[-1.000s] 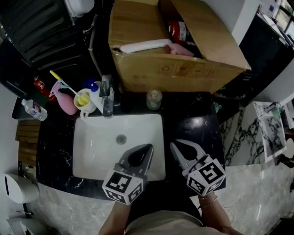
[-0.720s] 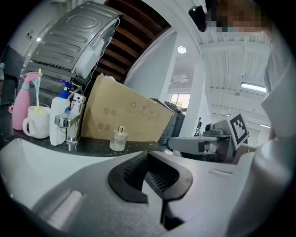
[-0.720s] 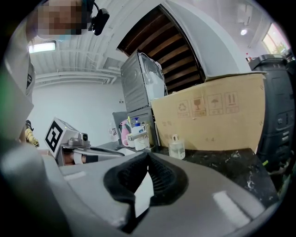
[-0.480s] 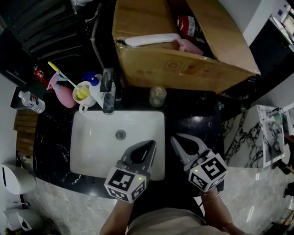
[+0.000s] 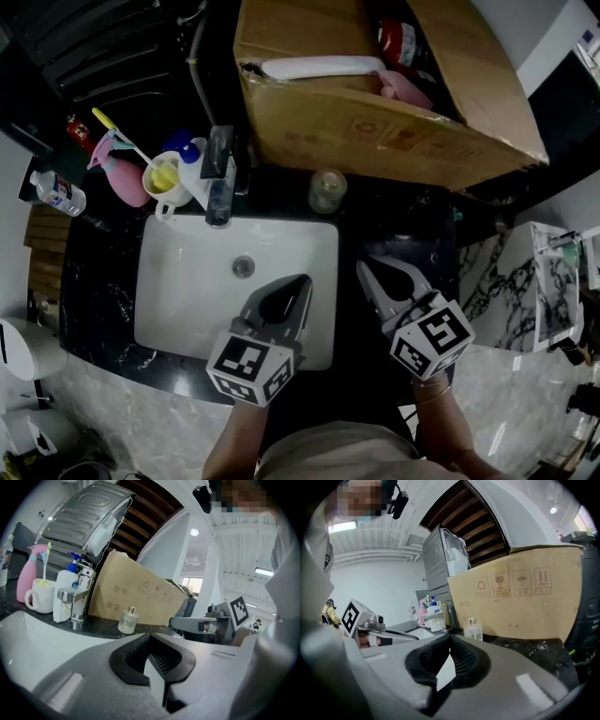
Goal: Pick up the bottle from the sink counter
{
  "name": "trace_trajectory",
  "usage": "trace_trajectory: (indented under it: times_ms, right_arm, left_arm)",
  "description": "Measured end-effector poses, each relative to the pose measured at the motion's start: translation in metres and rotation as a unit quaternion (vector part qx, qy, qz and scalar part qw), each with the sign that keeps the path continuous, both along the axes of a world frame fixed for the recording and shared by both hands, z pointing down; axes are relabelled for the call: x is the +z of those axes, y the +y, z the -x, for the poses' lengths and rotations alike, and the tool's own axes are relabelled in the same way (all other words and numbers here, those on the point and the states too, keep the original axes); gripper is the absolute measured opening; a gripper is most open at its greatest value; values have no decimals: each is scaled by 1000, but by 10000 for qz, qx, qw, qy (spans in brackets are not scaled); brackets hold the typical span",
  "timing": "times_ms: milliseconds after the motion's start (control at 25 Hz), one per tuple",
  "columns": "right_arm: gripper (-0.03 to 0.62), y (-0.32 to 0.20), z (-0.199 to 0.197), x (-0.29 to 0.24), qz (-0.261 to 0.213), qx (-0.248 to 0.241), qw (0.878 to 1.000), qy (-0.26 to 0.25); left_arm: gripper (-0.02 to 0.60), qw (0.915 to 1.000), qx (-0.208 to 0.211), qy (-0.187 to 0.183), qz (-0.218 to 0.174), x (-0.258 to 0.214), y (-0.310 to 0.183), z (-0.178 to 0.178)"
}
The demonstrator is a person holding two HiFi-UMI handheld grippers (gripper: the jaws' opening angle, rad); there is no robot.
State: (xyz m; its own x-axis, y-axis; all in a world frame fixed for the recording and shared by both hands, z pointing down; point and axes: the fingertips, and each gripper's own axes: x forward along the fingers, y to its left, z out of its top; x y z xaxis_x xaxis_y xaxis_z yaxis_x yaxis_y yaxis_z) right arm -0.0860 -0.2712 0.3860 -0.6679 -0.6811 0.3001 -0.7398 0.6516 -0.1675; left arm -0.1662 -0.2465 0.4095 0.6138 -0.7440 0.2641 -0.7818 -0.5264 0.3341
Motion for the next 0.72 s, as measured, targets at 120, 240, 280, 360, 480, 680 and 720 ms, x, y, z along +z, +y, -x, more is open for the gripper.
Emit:
trace_trajectory:
  times_ms: [120,240,280,360,480,680,720]
  right_arm:
    - [3,-7,0,2,5,-28,10000,20]
    - [3,-15,-3,6,19,6,10000,50]
    - [3,-17,-4,7,24,20,10000,63]
    - [3,-20,-5,9,35,24,9999,97]
    - [3,-24,-5,12,56,-12,9999,142]
    - [3,-33,-8,20,99,-38,9997,204]
    - [3,-35,-8,22,109,-42,9997,215]
  left_arm:
    - [5,10000,-71,2,21,2,-2,3]
    - [5,9999,-131,1,58,5,-3,7]
    - [5,9999,-147,1,72,6,-3,9]
    - [5,9998,-176,-2,88,7,-4,11]
    - [5,9997,-210,-9,97,9,-6,13]
    - [5,9997,-219,-19,133,14,-12,14]
    - [5,9996,-228,-23,135,15,-13,14]
